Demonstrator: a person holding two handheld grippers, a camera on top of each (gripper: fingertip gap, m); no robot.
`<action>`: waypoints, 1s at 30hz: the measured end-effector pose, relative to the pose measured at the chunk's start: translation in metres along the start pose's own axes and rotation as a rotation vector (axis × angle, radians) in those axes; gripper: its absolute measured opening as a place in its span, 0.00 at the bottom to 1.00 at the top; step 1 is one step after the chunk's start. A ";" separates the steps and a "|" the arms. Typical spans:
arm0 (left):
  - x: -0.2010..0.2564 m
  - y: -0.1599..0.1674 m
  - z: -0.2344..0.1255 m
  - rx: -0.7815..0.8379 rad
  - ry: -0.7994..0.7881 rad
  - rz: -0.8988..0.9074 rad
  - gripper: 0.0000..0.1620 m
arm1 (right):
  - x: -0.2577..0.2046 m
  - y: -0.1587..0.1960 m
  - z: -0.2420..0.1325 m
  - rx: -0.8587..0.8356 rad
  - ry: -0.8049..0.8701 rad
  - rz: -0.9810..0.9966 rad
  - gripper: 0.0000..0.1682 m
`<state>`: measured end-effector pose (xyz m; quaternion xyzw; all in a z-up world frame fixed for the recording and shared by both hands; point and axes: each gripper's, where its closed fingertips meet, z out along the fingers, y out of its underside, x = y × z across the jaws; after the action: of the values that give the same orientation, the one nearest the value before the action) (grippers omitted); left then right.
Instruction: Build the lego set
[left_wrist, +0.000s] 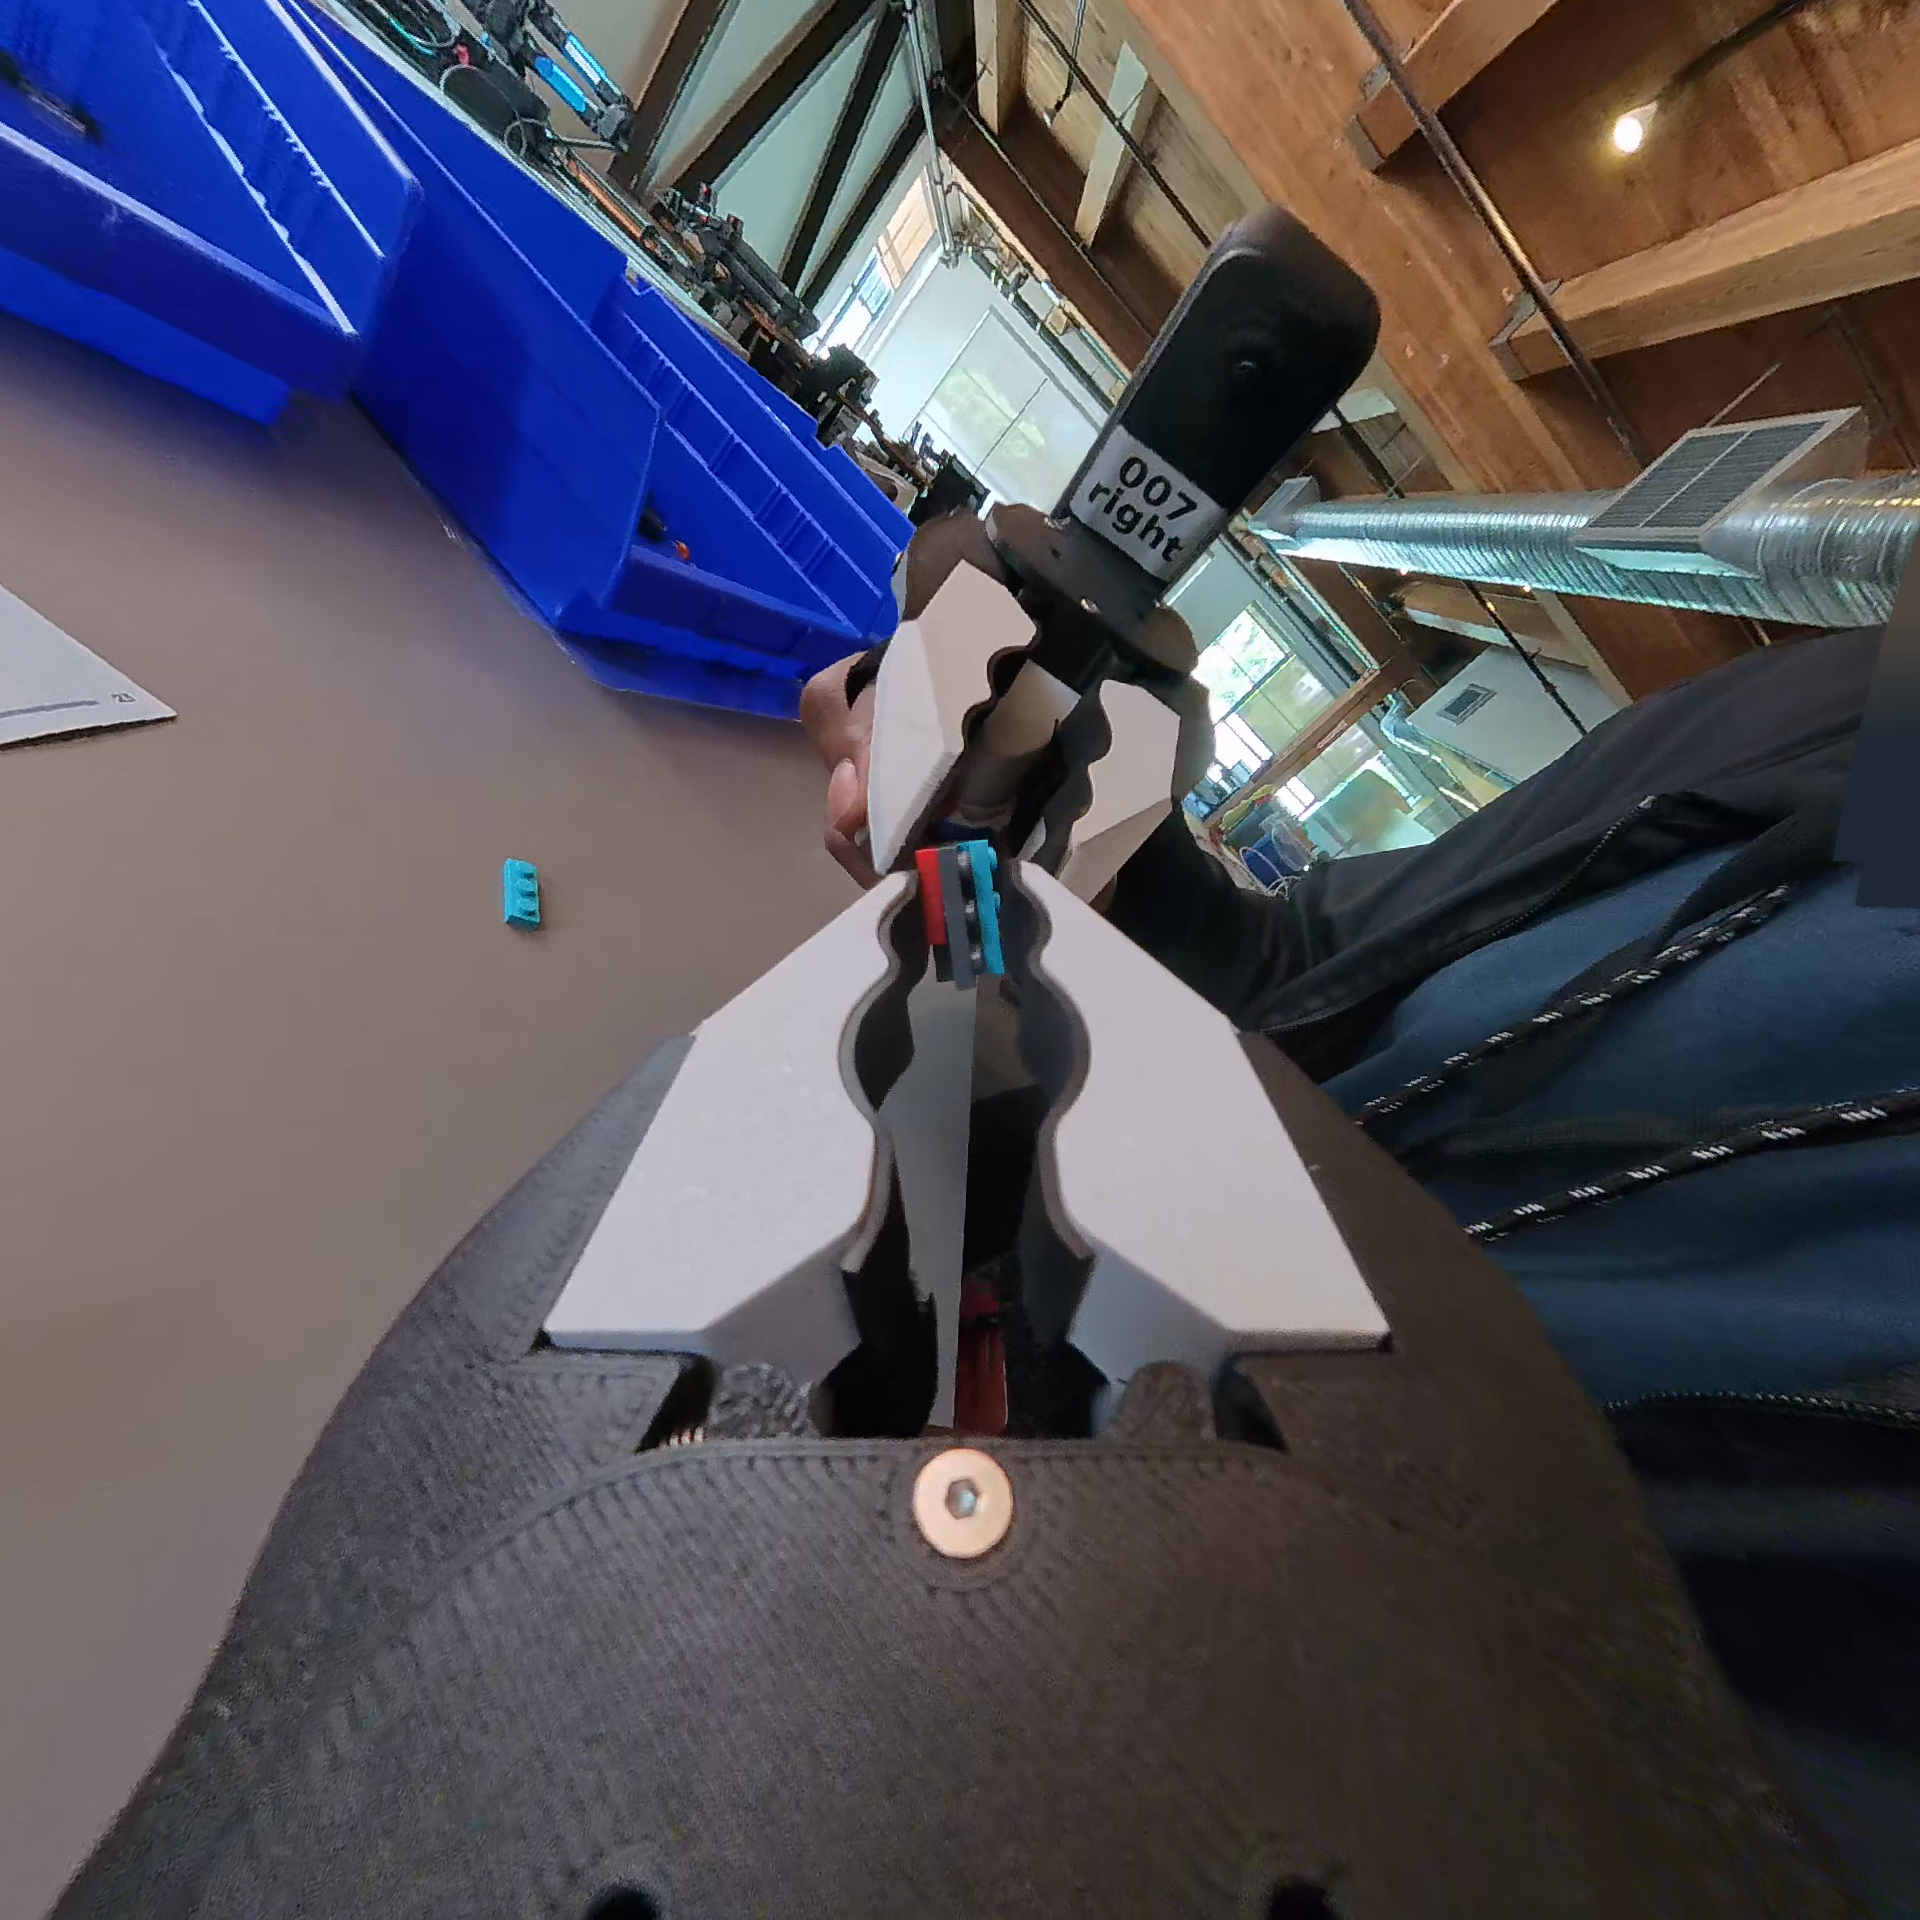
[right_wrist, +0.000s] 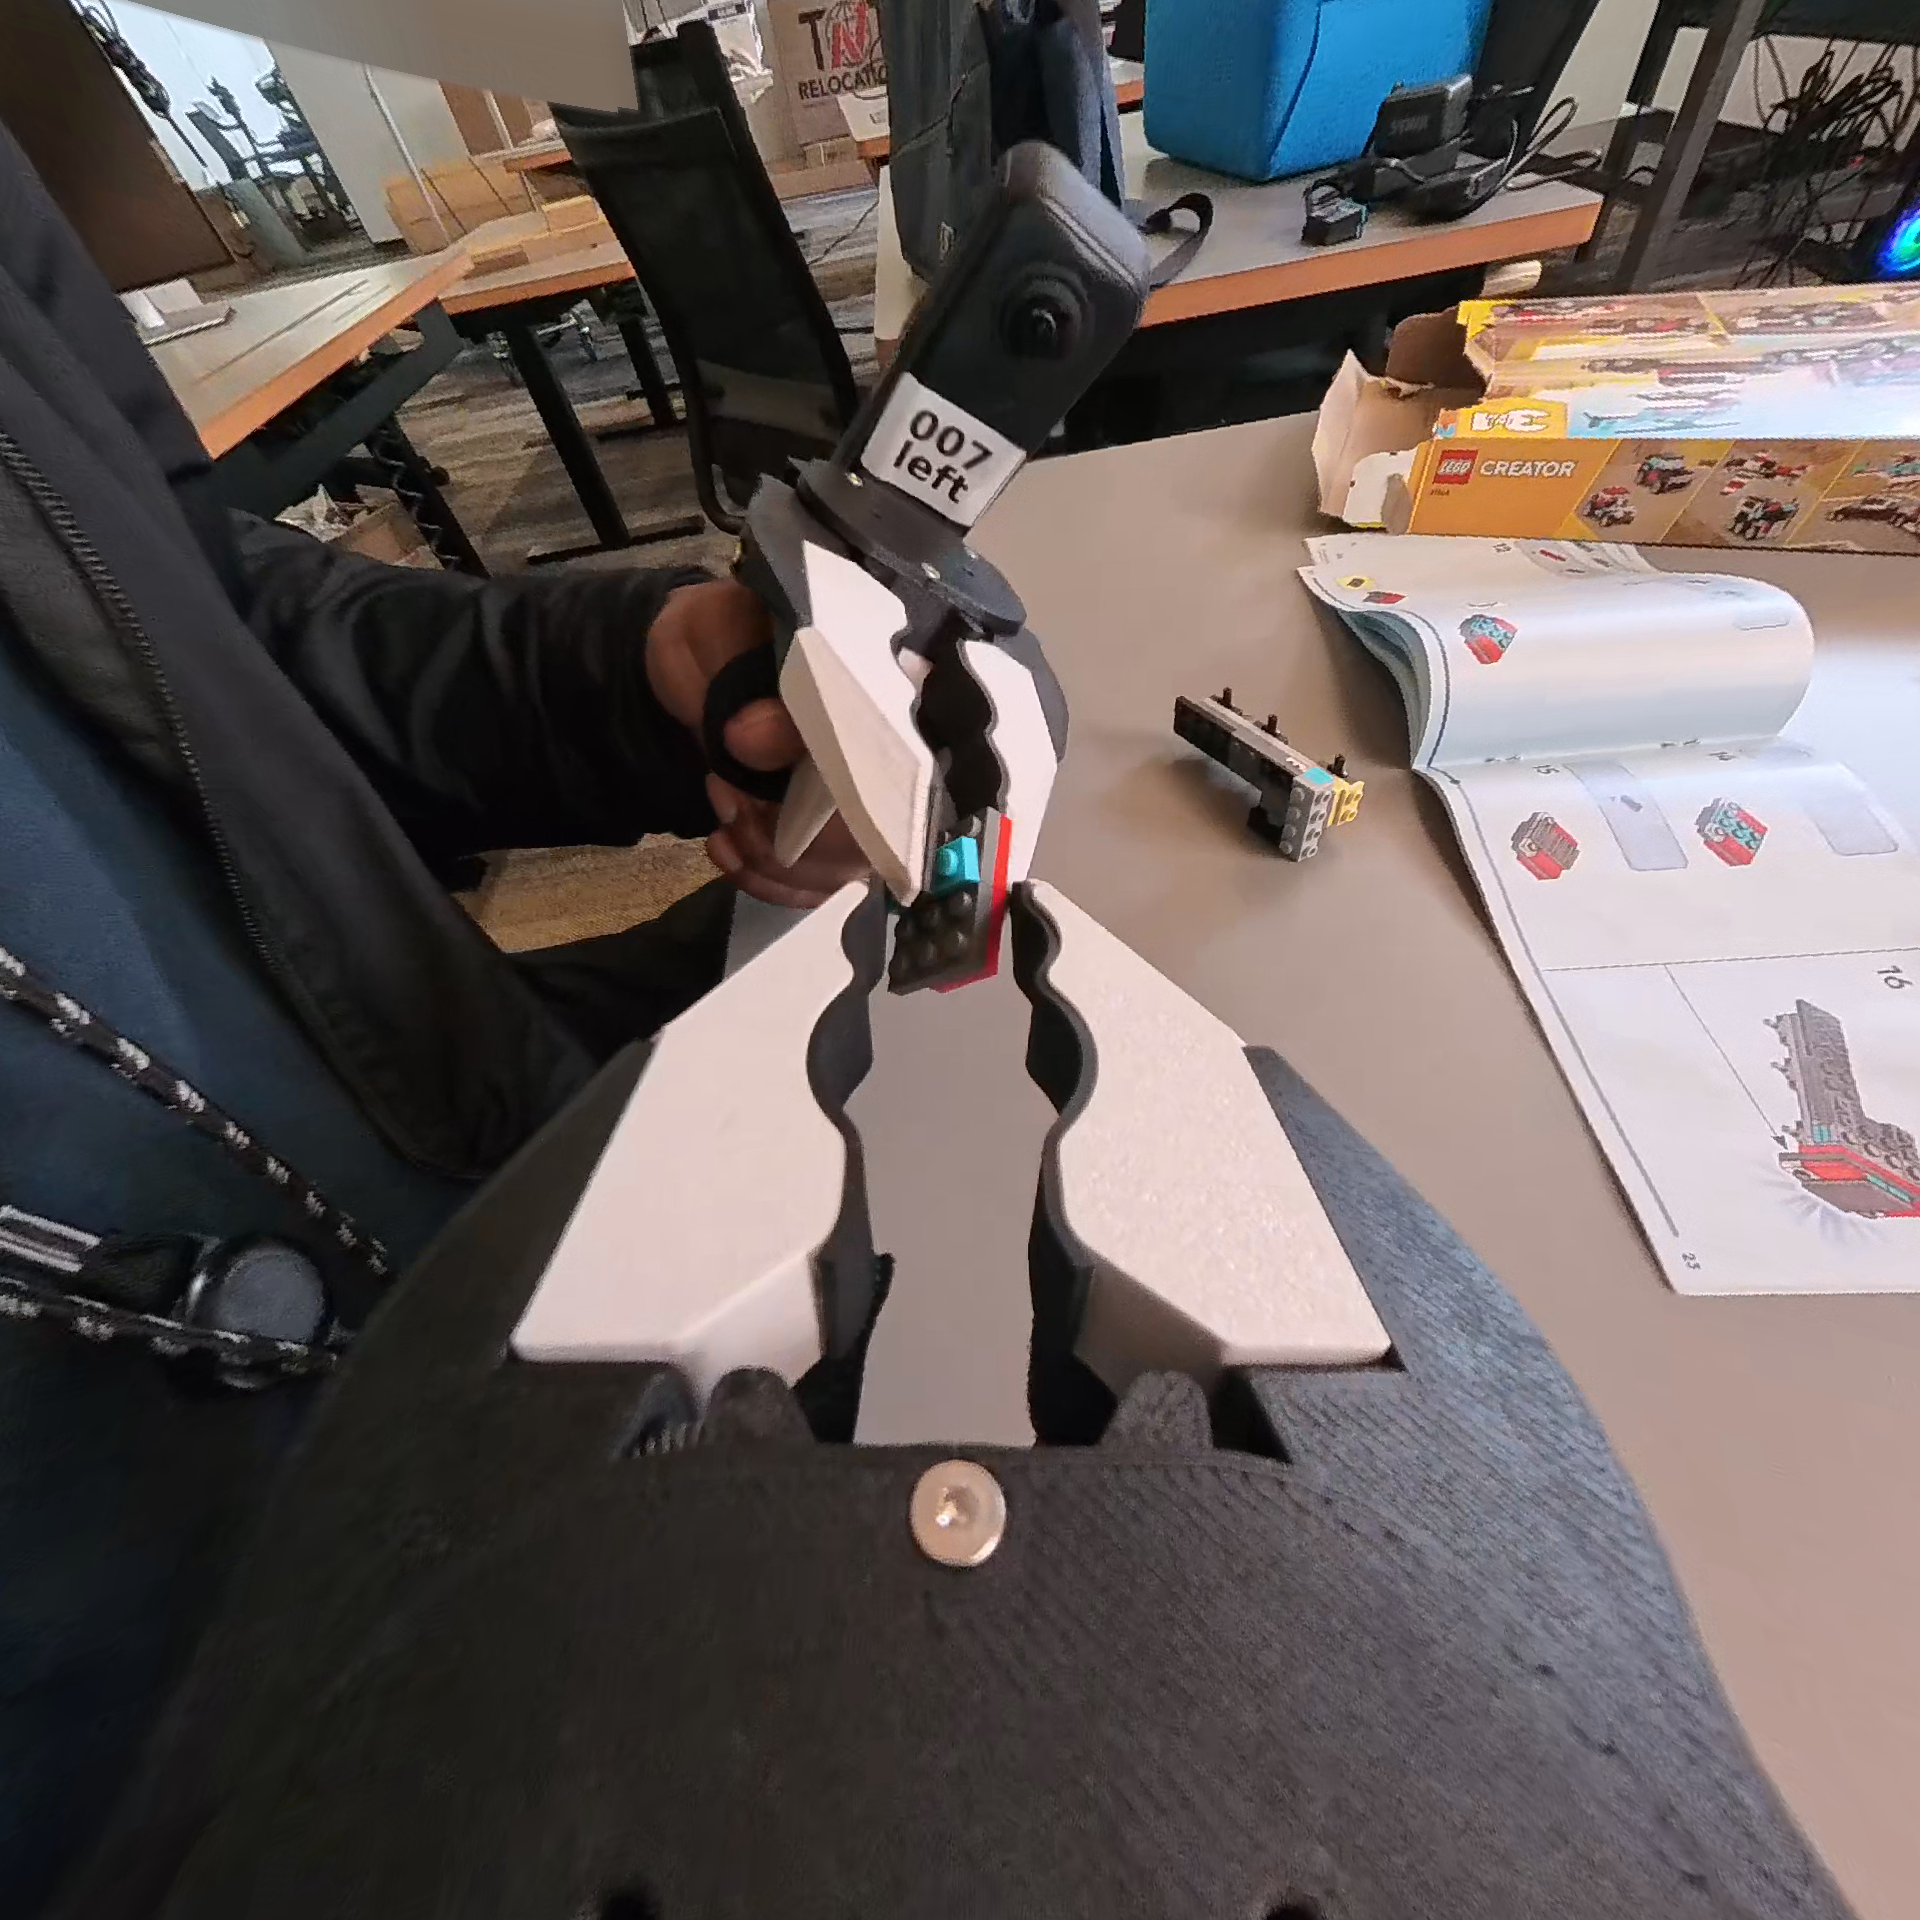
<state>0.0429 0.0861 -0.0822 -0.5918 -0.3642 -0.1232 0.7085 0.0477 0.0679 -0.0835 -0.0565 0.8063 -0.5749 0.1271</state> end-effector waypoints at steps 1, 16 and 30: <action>0.001 0.001 0.001 -0.009 0.001 0.009 0.08 | -0.001 0.000 -0.001 0.002 -0.009 0.003 0.14; 0.020 0.011 0.006 -0.166 -0.014 0.281 0.08 | -0.017 -0.011 -0.023 0.082 -0.181 0.132 0.14; 0.023 0.025 0.011 -0.301 -0.106 0.453 0.08 | -0.030 0.000 -0.019 0.020 -0.202 0.099 0.08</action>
<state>0.0702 0.1088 -0.0849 -0.7624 -0.2365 0.0166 0.6020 0.0712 0.0920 -0.0736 -0.0728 0.7854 -0.5674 0.2364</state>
